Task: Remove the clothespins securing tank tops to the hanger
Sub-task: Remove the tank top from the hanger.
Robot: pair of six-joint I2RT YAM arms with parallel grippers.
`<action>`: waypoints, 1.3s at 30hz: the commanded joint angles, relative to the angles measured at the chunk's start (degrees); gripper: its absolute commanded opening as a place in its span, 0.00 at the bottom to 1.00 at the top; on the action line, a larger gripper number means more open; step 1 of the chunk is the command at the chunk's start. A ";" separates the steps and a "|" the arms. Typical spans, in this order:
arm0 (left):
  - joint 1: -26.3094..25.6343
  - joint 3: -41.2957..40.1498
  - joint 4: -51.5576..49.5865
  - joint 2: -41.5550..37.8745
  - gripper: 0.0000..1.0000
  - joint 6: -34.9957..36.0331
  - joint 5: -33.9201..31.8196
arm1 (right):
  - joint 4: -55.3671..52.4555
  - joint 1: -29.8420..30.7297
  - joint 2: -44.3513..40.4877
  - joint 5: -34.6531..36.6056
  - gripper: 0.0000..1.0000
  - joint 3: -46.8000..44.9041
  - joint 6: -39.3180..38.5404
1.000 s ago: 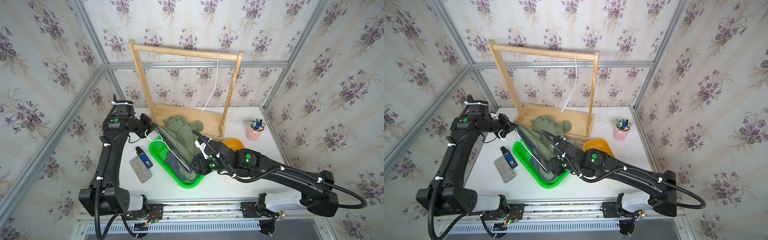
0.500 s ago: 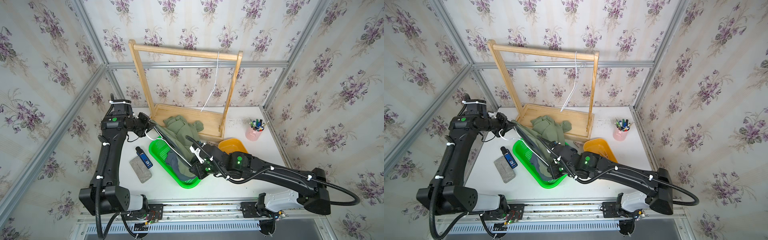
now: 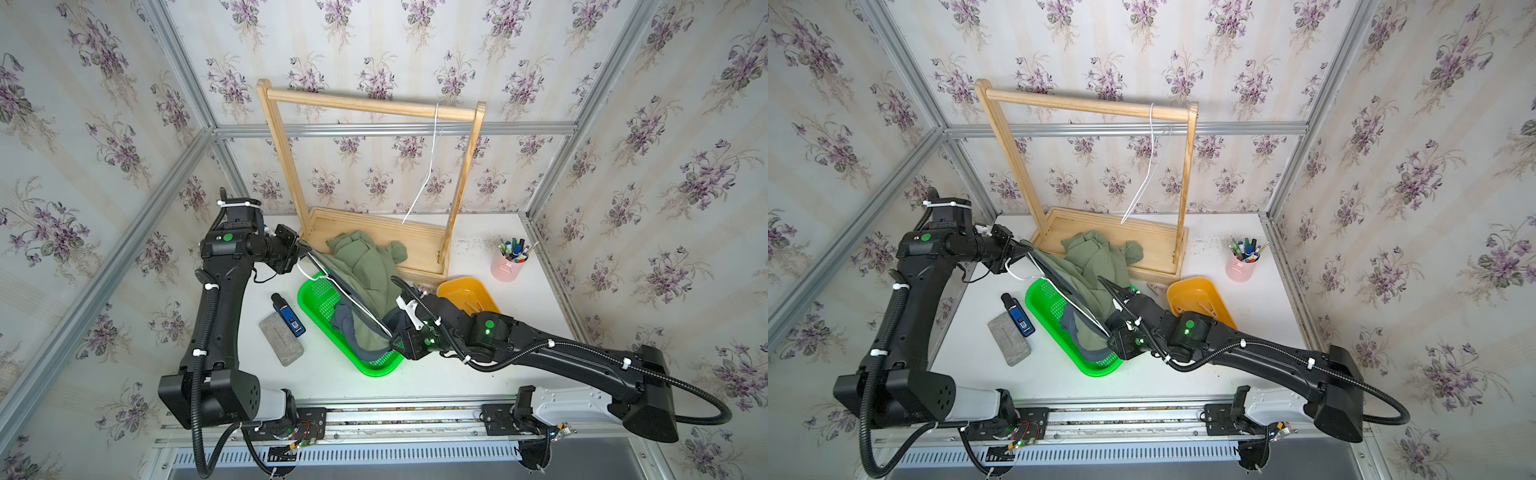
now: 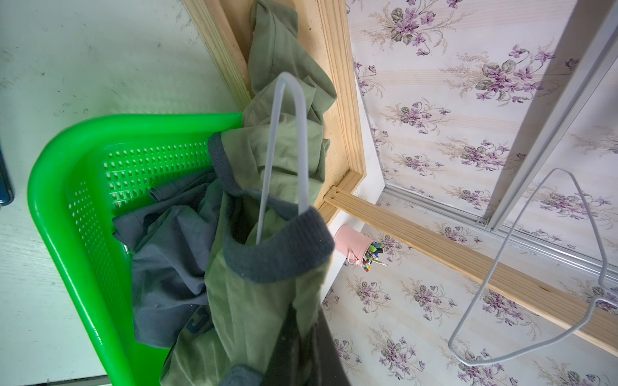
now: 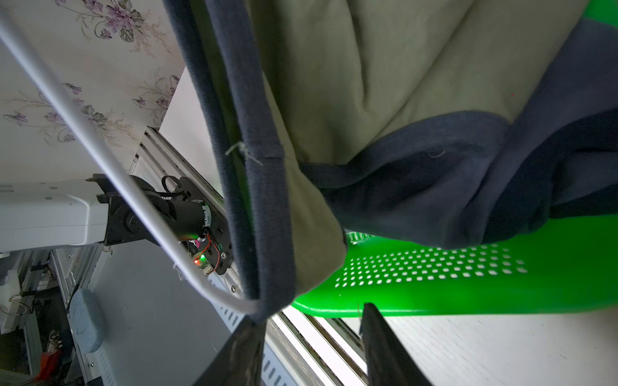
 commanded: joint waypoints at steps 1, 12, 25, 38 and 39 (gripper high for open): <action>0.11 0.29 1.02 -0.07 0.00 -0.48 0.62 | -0.57 -0.10 -0.76 1.00 0.41 -0.68 1.40; 0.33 0.07 1.02 -0.07 0.00 -0.32 0.79 | -3.69 0.37 1.87 1.48 0.43 12.54 -1.59; 0.36 -0.61 1.00 -0.27 0.00 -1.22 1.12 | -18.32 -1.67 29.90 -2.10 0.56 49.49 -14.06; 0.98 -0.07 1.05 -0.09 0.00 -0.52 2.25 | -18.10 -2.33 24.57 -2.86 0.00 42.03 -11.82; 1.00 0.00 1.10 -0.07 0.00 -0.34 2.24 | -18.75 -2.34 24.67 -2.76 0.00 43.71 -11.62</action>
